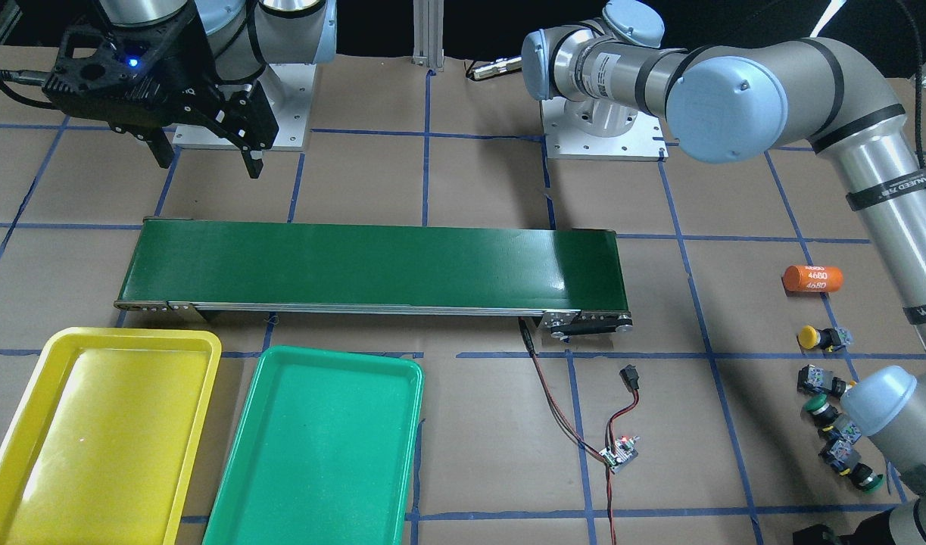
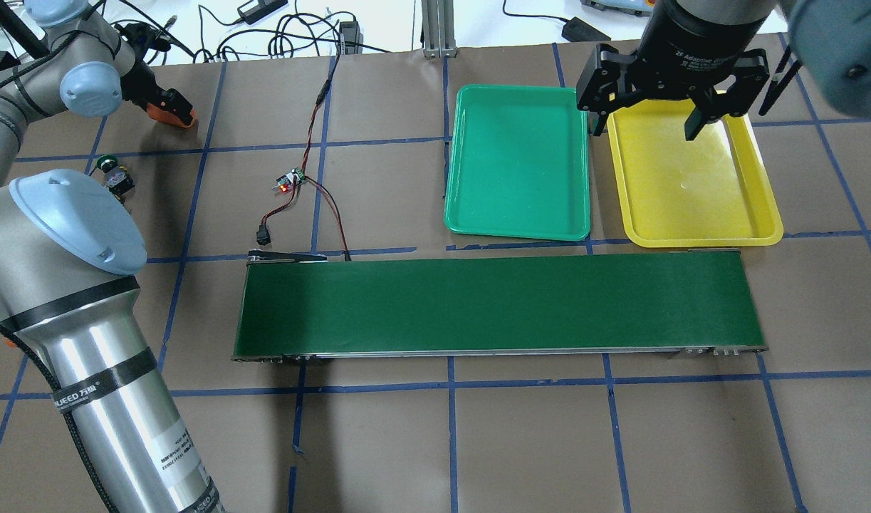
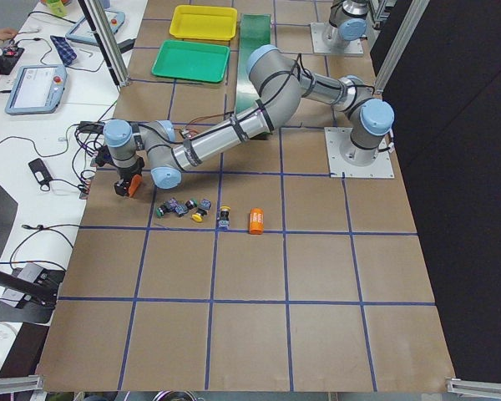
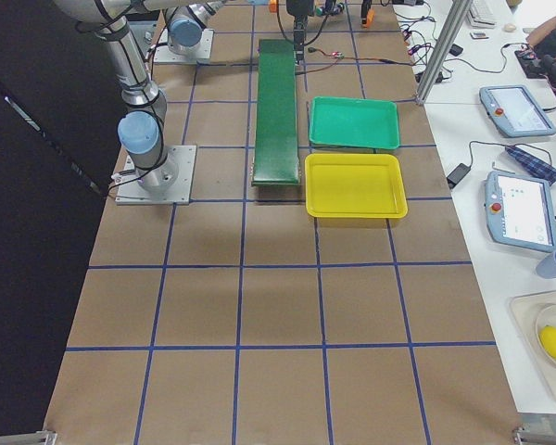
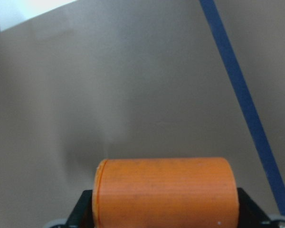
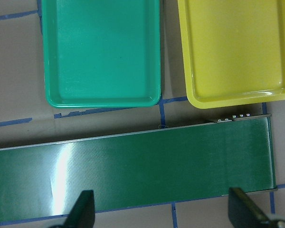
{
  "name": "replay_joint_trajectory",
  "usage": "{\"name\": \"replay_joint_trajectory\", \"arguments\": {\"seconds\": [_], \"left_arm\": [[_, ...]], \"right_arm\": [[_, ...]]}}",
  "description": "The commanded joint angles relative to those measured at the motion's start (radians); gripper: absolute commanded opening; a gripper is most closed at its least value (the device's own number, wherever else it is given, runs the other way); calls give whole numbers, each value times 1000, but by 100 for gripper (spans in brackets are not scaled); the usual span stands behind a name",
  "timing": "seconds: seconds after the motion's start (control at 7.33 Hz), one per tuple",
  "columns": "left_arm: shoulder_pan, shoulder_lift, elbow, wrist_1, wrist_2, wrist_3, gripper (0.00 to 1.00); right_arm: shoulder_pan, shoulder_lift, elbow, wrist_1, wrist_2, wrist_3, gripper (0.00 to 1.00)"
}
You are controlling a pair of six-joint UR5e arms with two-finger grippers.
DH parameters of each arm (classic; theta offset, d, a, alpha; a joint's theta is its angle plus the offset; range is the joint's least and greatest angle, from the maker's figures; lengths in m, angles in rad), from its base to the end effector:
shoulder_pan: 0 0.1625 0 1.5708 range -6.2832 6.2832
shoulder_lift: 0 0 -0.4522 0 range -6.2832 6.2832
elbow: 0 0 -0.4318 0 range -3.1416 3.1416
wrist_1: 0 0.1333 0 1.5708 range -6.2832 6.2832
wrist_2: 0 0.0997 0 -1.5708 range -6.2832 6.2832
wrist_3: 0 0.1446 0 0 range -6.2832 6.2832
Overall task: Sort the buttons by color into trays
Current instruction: 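Grasp the plain orange cylinder with the left gripper and lift it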
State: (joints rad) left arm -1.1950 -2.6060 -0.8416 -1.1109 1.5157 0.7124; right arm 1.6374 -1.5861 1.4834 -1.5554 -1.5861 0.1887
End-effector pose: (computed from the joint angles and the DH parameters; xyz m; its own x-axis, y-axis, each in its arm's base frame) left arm 0.2067 -0.9088 0.1358 -0.9423 0.3295 -0.0590 0.3347 0.9301 -0.1516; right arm 0.1664 -0.5246 0.5236 -0.9925 0.1224 -0.0014 0.1220 0.9886 -0.0885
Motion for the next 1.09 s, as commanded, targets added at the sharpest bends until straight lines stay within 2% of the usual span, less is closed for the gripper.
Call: {"name": "replay_joint_trajectory", "arguments": {"seconds": [0.0, 0.14, 0.27, 0.41, 0.68, 0.96], "left_arm": [[-1, 17, -8, -18, 3, -8, 0], [-27, 65, -31, -112, 14, -27, 0], [-49, 164, -98, -239, 9, -162, 0], [-85, 288, -231, -277, 11, -235, 0], [-135, 583, -615, -268, -2, -408, 0], [-233, 792, -869, -261, 6, -564, 0]], "right_arm": [[-1, 0, 0, 0, 0, 0, 100], [-1, 0, 0, 0, 0, 0, 100], [-1, 0, 0, 0, 0, 0, 100], [-1, 0, 0, 0, 0, 0, 100], [-1, 0, 0, 0, 0, 0, 100], [-1, 0, 0, 0, 0, 0, 100]]}}
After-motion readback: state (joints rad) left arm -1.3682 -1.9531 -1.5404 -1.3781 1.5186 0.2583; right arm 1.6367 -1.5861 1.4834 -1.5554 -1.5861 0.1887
